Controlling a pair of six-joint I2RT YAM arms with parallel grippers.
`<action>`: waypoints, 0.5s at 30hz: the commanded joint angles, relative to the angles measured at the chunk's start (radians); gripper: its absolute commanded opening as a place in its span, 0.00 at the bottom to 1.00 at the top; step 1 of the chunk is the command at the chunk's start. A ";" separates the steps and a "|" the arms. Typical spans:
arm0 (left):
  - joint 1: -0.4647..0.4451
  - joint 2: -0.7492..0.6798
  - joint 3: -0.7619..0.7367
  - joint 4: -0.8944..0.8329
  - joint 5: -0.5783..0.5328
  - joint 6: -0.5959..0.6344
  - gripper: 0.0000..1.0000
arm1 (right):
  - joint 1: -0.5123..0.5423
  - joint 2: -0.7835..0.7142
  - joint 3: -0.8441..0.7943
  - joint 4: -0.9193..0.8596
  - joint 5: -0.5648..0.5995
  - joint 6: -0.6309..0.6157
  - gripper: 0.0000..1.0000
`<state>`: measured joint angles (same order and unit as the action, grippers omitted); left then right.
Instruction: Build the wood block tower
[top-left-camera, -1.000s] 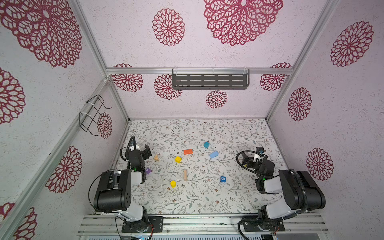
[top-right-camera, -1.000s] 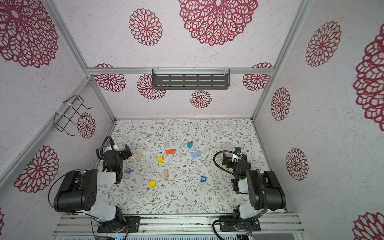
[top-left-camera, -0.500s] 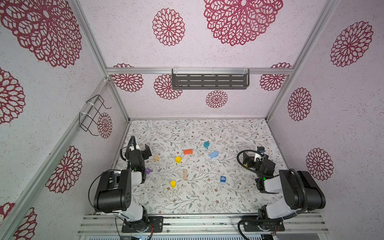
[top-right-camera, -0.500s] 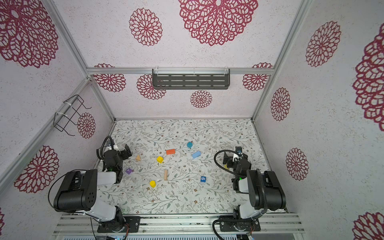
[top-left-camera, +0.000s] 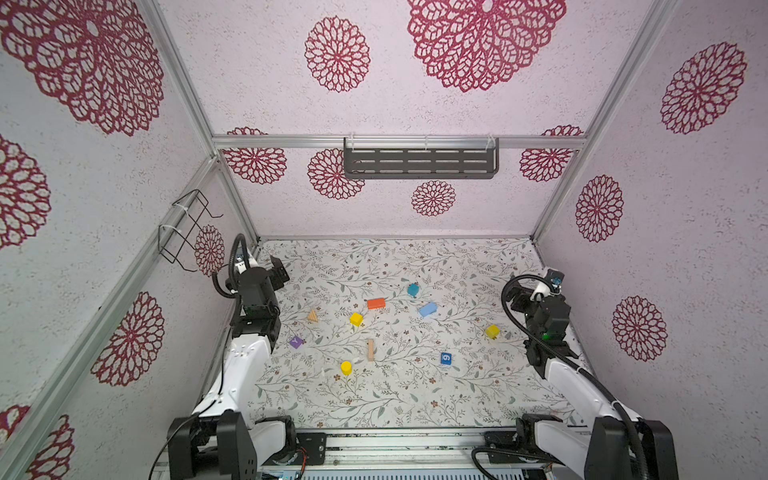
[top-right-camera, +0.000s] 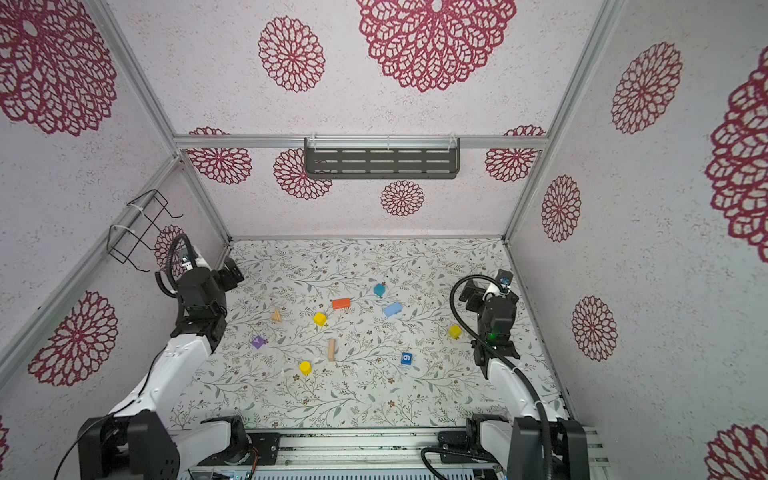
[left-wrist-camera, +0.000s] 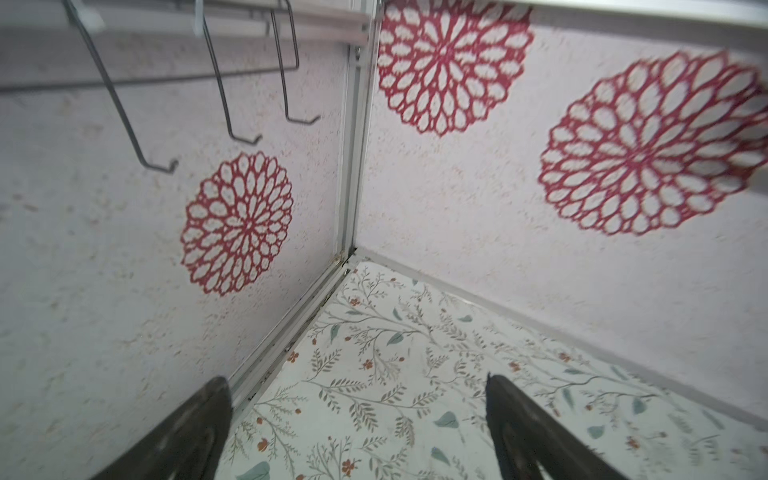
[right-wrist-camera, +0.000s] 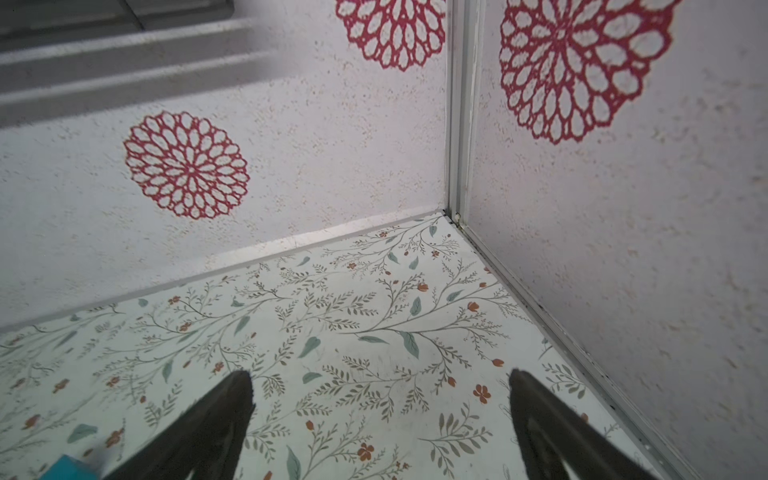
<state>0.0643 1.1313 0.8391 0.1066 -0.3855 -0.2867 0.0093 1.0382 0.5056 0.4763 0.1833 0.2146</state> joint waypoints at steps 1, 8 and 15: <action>-0.068 -0.075 0.078 -0.380 0.008 -0.116 0.97 | 0.077 -0.049 0.065 -0.322 0.015 0.101 0.99; -0.289 -0.152 0.181 -0.712 -0.019 -0.276 0.97 | 0.339 0.035 0.271 -0.629 0.055 0.104 0.90; -0.448 -0.222 0.069 -0.782 -0.005 -0.388 0.97 | 0.512 0.195 0.452 -0.812 0.092 0.193 0.81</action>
<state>-0.3405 0.9337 0.9485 -0.5930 -0.3832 -0.5877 0.4866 1.1980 0.9031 -0.2070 0.2317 0.3382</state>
